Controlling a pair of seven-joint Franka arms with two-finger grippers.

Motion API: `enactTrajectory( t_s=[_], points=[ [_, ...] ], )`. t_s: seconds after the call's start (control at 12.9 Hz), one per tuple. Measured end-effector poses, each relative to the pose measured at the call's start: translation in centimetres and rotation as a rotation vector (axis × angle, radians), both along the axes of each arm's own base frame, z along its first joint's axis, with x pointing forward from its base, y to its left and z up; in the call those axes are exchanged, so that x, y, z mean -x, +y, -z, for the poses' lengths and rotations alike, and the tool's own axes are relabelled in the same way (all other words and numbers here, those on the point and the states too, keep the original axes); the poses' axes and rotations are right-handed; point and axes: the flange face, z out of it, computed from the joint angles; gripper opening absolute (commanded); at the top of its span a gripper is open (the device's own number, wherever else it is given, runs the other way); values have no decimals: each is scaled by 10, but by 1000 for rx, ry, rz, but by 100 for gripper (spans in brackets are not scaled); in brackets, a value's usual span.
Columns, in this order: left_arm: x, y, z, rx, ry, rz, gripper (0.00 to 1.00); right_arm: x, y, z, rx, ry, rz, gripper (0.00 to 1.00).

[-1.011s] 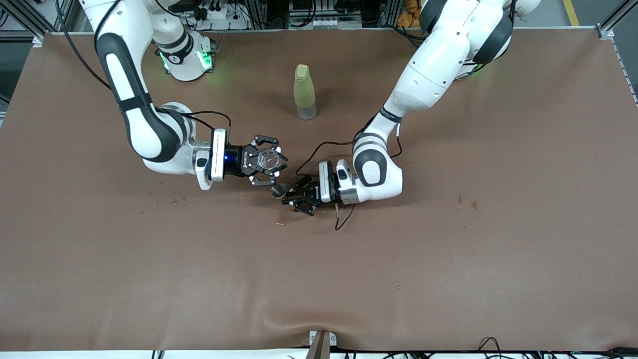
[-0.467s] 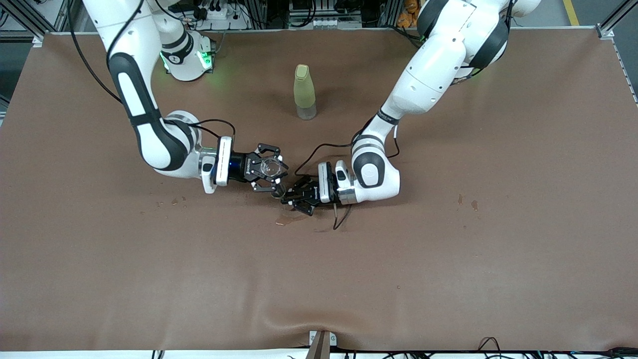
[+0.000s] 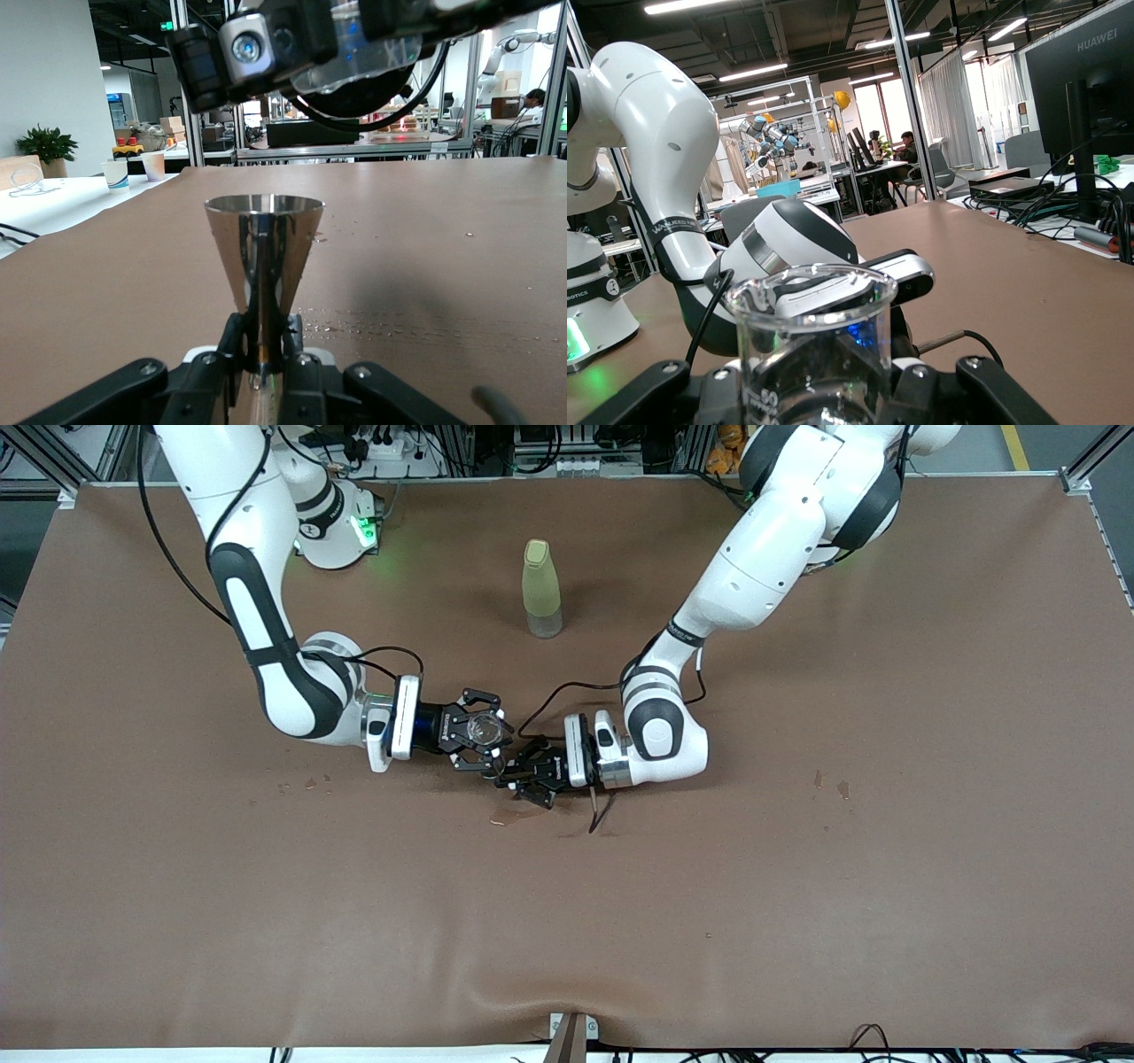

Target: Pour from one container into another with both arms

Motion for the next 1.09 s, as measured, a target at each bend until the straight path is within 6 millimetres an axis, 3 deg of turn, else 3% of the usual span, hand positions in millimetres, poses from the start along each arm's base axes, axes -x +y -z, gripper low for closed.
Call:
enactTrajectory(
  t_s=[0.54,1.09],
  points=[
    [-1,-3,7,18,-11,10,0,18,-2,13,-41,143,-12,0],
    [0,-4,6,31,-11,18,0,21,-1,13,-67,281,-16,0]
  ],
)
